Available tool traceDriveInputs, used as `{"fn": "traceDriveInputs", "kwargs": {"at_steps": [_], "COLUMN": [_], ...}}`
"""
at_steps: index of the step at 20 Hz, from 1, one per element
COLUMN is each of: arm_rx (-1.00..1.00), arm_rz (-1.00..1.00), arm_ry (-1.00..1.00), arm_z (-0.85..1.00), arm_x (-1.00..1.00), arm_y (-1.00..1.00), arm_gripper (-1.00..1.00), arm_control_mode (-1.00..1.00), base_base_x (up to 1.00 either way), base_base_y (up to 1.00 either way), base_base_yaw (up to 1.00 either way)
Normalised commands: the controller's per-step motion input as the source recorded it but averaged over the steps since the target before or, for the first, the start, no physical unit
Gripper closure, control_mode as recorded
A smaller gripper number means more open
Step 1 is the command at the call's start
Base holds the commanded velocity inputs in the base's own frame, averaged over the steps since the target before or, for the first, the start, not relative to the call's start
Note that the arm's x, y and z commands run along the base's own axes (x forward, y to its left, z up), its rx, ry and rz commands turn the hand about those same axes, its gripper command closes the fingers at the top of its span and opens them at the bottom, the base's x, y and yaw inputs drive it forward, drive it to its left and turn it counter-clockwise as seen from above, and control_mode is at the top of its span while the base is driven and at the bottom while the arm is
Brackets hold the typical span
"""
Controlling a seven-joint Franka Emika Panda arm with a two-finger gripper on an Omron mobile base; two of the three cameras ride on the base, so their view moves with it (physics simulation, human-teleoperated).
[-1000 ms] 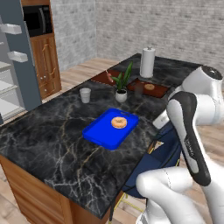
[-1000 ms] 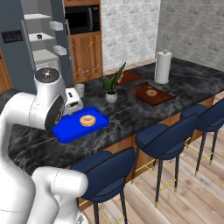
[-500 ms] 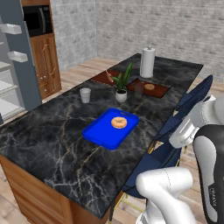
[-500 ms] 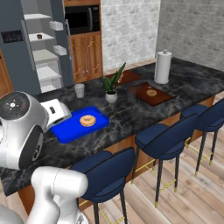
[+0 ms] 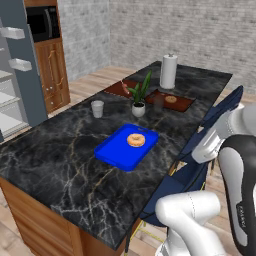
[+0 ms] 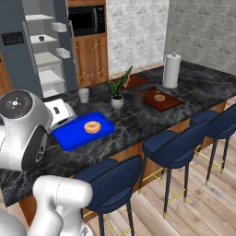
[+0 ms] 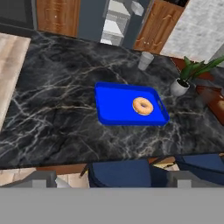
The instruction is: Take the donut and cupcake from the fridge and place them on the empty tray on the dining counter.
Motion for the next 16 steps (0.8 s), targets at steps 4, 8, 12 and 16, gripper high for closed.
{"fn": "traceDriveInputs", "kwargs": {"at_steps": [4,8,12,16], "arm_rx": [0.00,0.00,0.00,0.00], "arm_rz": [0.00,0.00,0.00,0.00], "arm_ry": [0.00,0.00,0.00,0.00], "arm_z": [0.00,0.00,0.00,0.00], "arm_x": [0.00,0.00,0.00,0.00], "arm_y": [0.00,0.00,0.00,0.00], "arm_gripper": [-1.00,-1.00,-1.00,-1.00], "arm_control_mode": [1.00,1.00,1.00,1.00], "base_base_x": [-0.39,-1.00,-1.00,-0.60], "base_base_y": [-0.06,-0.01,0.06,0.73], "base_base_yaw": [0.00,0.03,0.09,0.12]}}
